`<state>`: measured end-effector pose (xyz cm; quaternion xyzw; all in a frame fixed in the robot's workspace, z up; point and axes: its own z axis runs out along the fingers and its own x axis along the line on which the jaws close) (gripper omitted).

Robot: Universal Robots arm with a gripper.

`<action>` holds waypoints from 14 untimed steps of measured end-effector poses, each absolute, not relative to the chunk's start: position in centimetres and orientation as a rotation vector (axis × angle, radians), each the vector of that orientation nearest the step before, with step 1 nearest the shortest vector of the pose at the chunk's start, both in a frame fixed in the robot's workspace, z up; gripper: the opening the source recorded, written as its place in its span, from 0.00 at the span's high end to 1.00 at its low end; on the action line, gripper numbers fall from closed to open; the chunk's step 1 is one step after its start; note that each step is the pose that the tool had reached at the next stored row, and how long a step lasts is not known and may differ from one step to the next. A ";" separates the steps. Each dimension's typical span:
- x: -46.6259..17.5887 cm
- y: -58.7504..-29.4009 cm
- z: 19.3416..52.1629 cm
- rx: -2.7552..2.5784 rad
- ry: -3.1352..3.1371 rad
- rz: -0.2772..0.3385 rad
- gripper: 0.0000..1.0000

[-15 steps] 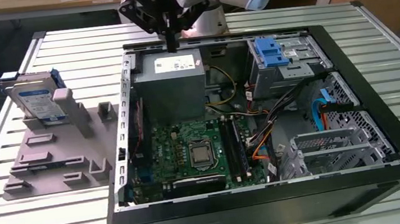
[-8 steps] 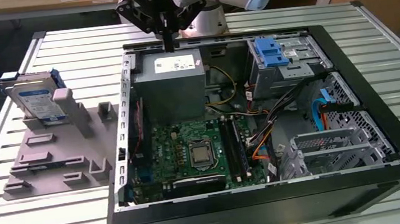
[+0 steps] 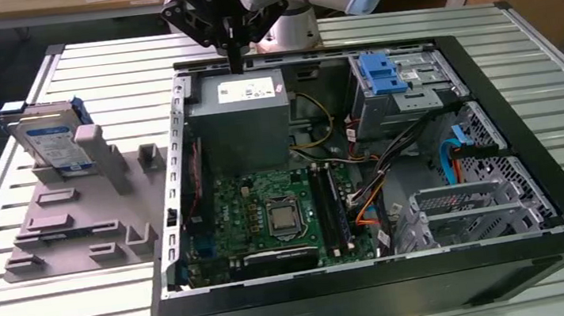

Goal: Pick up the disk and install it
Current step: 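Reach for the disk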

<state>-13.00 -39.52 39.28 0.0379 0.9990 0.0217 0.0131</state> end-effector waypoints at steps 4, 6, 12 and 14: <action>-13.1 -39.5 39.3 0.118 3.112 0.068 0.89; -13.2 -39.5 39.3 0.118 3.112 0.068 0.89; -13.5 -39.4 39.3 0.118 3.113 0.068 0.89; -13.6 -39.4 39.2 0.118 3.113 0.068 0.89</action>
